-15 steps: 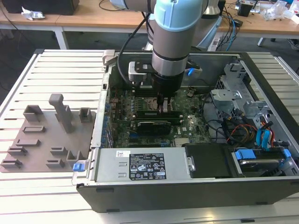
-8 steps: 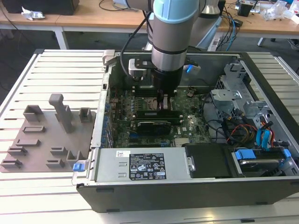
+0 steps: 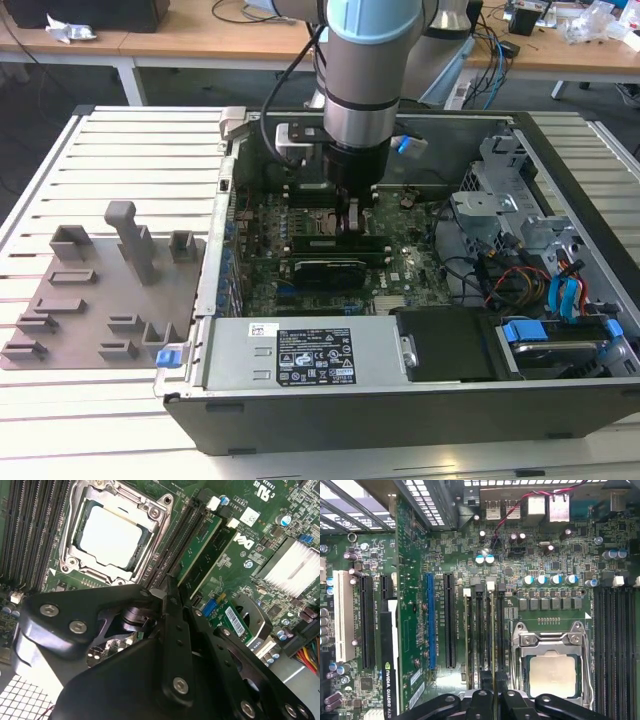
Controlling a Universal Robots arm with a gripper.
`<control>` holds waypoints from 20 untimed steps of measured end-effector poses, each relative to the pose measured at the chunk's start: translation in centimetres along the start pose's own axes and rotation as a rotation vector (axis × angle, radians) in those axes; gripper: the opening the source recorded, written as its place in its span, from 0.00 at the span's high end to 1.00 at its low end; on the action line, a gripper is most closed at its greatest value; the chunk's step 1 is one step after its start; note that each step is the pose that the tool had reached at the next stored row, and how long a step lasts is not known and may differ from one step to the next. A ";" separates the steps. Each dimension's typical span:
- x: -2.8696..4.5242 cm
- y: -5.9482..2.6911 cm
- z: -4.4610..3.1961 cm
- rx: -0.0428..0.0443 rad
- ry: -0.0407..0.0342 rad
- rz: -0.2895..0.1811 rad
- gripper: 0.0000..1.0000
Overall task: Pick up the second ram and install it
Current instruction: 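Insert the second ram into the second slot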
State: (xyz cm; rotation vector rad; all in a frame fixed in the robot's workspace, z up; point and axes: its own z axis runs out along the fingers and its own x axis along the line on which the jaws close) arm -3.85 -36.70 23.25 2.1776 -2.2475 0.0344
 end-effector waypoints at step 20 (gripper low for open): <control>-0.07 -0.09 0.40 0.0003 0.0007 -0.010 0.87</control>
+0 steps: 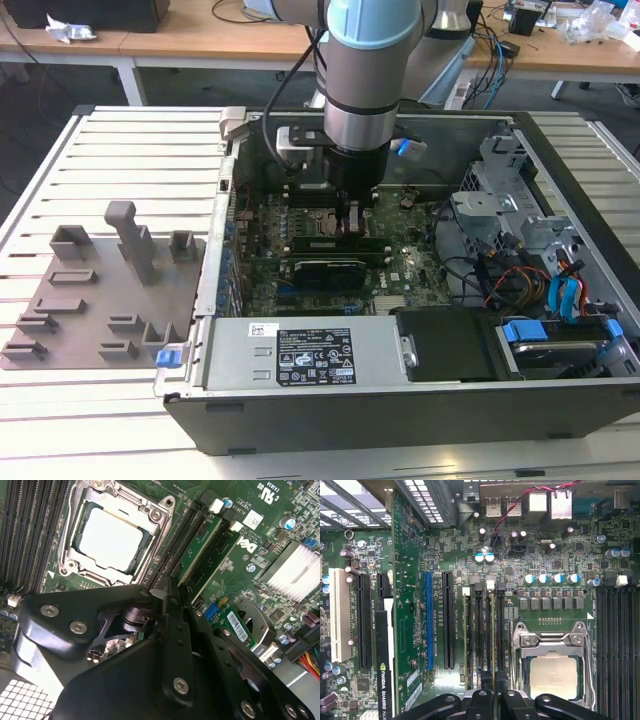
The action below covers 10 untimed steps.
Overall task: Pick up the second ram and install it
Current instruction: 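Insert the second ram into the second slot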
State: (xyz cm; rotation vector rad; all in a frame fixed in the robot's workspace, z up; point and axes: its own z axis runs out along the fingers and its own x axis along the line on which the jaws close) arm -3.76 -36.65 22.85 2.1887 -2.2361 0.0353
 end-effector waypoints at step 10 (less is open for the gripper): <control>-0.01 0.01 0.59 0.0001 0.0001 -0.006 0.87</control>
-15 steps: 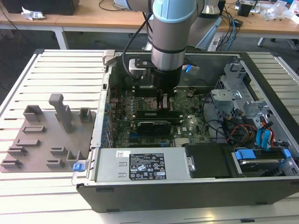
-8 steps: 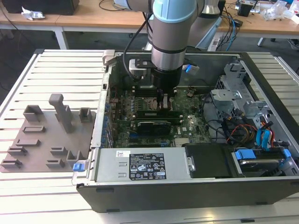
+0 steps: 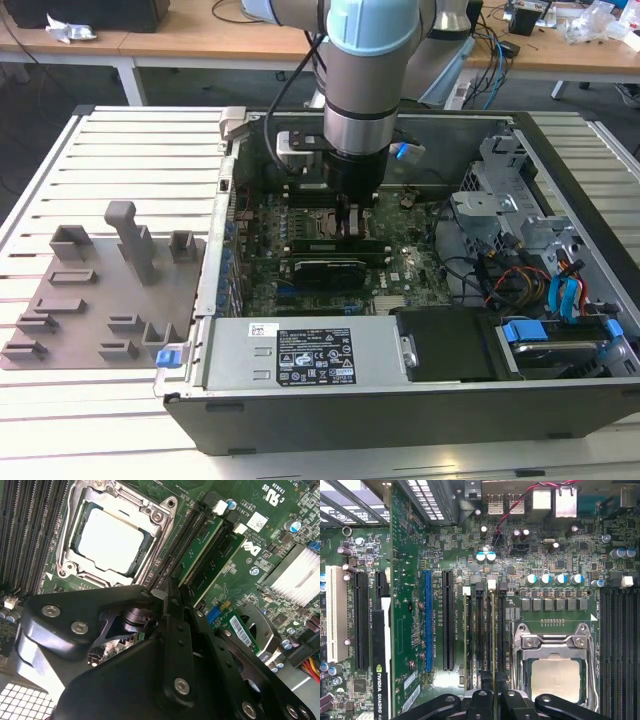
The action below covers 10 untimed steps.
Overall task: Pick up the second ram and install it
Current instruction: 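Insert the second ram into the second slot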
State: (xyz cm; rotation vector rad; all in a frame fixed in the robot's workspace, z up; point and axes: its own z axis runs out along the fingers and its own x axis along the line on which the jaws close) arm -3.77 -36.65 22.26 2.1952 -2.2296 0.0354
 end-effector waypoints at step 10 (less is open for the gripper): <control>-0.01 -0.01 -1.40 0.0001 -0.0007 0.000 0.79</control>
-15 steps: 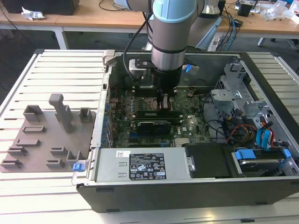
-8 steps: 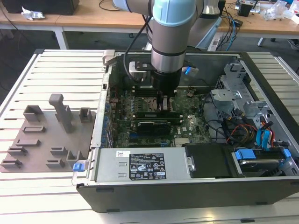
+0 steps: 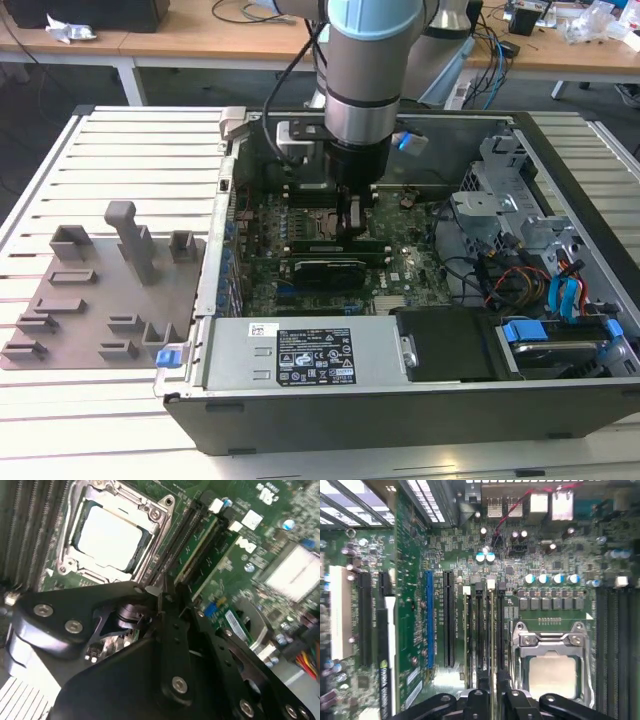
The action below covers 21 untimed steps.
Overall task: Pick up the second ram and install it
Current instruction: 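Insert the second ram into the second slot, then press down the second ram until it locks into place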
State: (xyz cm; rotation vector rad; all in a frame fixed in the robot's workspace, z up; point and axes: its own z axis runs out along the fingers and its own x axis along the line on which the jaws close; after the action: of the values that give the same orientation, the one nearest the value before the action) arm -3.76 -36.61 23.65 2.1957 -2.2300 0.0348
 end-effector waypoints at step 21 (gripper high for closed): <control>-0.53 -5.12 0.11 -0.0145 -0.0012 0.000 0.90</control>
State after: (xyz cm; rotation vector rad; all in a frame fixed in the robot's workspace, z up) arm 1.37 -36.16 23.57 2.1891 -2.2235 0.0172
